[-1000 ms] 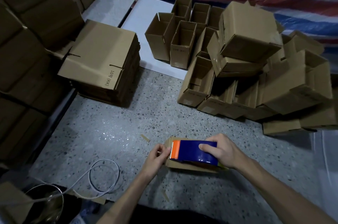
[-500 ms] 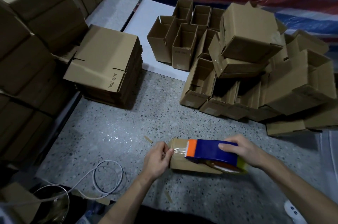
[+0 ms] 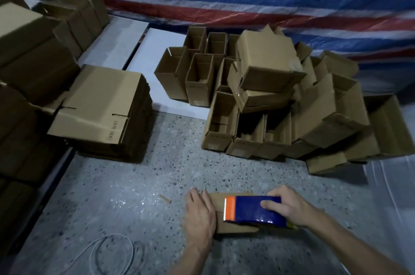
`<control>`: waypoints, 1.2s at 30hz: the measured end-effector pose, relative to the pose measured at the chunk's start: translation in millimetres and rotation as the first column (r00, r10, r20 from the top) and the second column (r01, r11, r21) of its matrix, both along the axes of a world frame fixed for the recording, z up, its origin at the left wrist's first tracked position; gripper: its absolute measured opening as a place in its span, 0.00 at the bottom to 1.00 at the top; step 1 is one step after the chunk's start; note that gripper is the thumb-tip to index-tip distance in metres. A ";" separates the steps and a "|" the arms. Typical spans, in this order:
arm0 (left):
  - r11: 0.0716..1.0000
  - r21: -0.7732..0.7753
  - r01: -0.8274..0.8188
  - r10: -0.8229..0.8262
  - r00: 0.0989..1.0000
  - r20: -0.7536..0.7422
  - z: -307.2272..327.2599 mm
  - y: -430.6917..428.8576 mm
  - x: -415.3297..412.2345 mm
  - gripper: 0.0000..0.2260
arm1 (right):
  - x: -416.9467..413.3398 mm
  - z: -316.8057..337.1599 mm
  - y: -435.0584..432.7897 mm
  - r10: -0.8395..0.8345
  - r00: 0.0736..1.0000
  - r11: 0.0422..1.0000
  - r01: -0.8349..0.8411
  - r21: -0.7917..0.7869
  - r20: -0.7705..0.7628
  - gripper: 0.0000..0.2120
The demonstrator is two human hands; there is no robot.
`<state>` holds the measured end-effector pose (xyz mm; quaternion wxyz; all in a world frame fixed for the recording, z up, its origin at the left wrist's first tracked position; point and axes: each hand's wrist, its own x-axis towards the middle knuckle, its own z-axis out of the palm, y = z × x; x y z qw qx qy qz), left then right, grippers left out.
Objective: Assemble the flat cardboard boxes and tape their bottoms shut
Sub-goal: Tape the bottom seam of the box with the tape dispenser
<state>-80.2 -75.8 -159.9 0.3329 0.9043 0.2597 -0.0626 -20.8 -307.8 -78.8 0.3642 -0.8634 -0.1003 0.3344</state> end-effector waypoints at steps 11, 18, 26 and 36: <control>0.995 0.084 0.048 -0.049 0.999 0.012 -6.4 -0.5 1.8 0.20 | -8.9 -14.1 -72.5 -0.166 0.974 0.983 0.176 0.059 -0.153 0.21; 0.990 0.110 0.093 -0.091 0.996 -0.023 -6.8 -1.5 1.9 0.13 | -5.7 -18.5 -117.0 -0.197 0.969 0.980 0.199 -0.004 -0.153 0.21; 0.990 0.114 0.078 -0.073 0.996 -0.047 -3.7 -0.9 2.0 0.19 | 0.2 9.5 -142.5 -0.073 0.992 0.985 0.055 -0.164 -0.102 0.21; 0.992 0.080 0.100 -0.096 0.994 -0.050 -1.3 -2.8 3.6 0.22 | 10.5 12.1 -20.1 0.294 0.955 0.676 -0.180 -0.715 0.037 0.23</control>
